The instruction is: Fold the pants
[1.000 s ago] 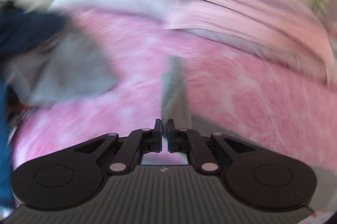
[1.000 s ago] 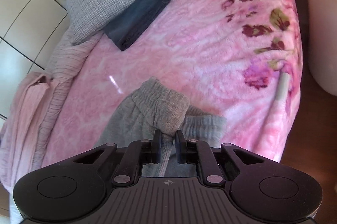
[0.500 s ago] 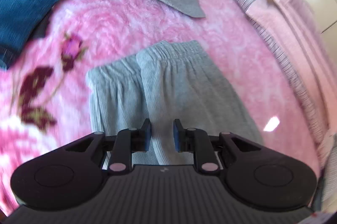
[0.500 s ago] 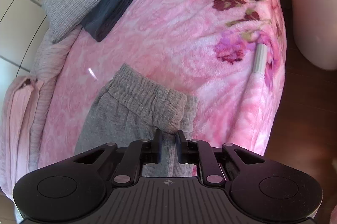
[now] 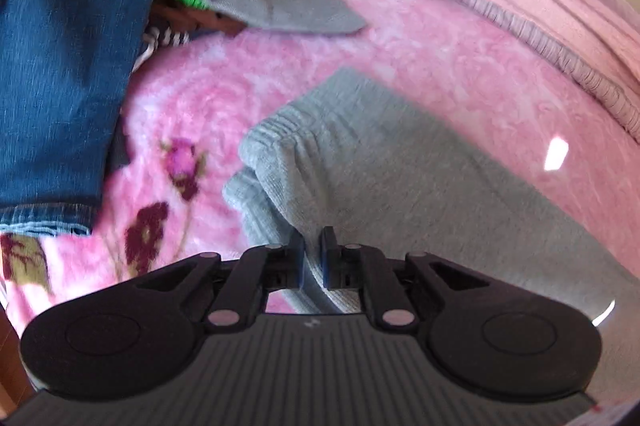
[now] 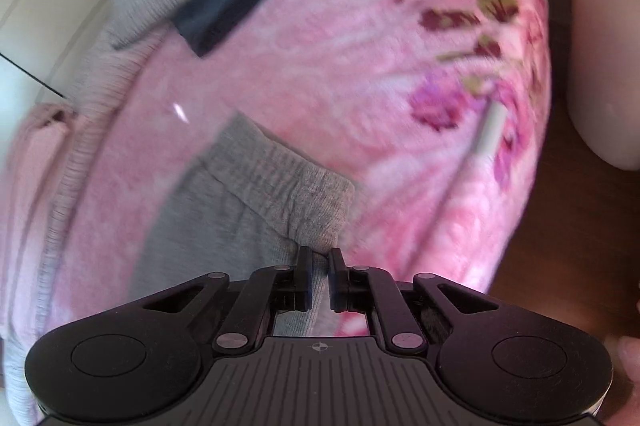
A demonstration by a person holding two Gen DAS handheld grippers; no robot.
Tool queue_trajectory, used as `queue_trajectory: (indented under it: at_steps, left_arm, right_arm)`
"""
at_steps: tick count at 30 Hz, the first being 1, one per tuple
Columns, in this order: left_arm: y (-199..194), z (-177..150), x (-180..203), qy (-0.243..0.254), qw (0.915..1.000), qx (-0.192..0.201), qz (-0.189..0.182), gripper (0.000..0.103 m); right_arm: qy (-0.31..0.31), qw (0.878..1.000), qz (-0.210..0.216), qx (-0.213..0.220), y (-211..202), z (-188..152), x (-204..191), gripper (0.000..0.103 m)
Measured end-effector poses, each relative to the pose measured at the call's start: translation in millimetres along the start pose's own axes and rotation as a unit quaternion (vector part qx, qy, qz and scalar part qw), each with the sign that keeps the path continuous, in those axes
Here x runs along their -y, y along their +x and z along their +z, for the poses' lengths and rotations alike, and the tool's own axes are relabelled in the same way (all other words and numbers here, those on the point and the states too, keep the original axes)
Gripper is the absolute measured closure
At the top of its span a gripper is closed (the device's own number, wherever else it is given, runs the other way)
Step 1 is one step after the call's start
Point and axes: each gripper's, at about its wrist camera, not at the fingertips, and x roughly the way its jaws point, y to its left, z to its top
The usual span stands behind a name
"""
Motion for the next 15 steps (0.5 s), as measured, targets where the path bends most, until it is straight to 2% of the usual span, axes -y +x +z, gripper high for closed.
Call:
queue_trajectory:
  at_steps: [3, 5, 9, 13, 15]
  left_arm:
    - [-11.4, 0.2, 1.8, 0.018, 0.9997, 0.015, -0.004, 0.095]
    - [-17.1, -3.0, 0.5, 0.034, 0.9992, 0.02, -0.005, 0.095]
    - [6.5, -11.0, 14.0, 0.078, 0.9959, -0.025, 0.039, 0.095]
    - [-8.1, -8.5, 19.7, 0.086, 0.9955, 0.012, 0.038, 0.096]
    - [1.4, -10.6, 17.7, 0.098, 0.9942, -0.012, 0.044, 0.094]
  right_arm:
    - [-0.006, 1.0, 0.002, -0.004, -1.3, 1.8, 1.5, 0.1]
    - [-0.003, 1.0, -0.011, -0.015, 7.8, -0.8, 5.6, 0.1]
    - [-0.009, 0.999, -0.041, -0.023, 24.7, -6.8, 4.7, 0.099]
    - [-0.012, 0.999, -0.031, -0.009, 15.3, -5.1, 4.8, 0.099]
    - [-0.044, 0.998, -0.034, -0.028, 21.9, -8.0, 3.4, 0.098]
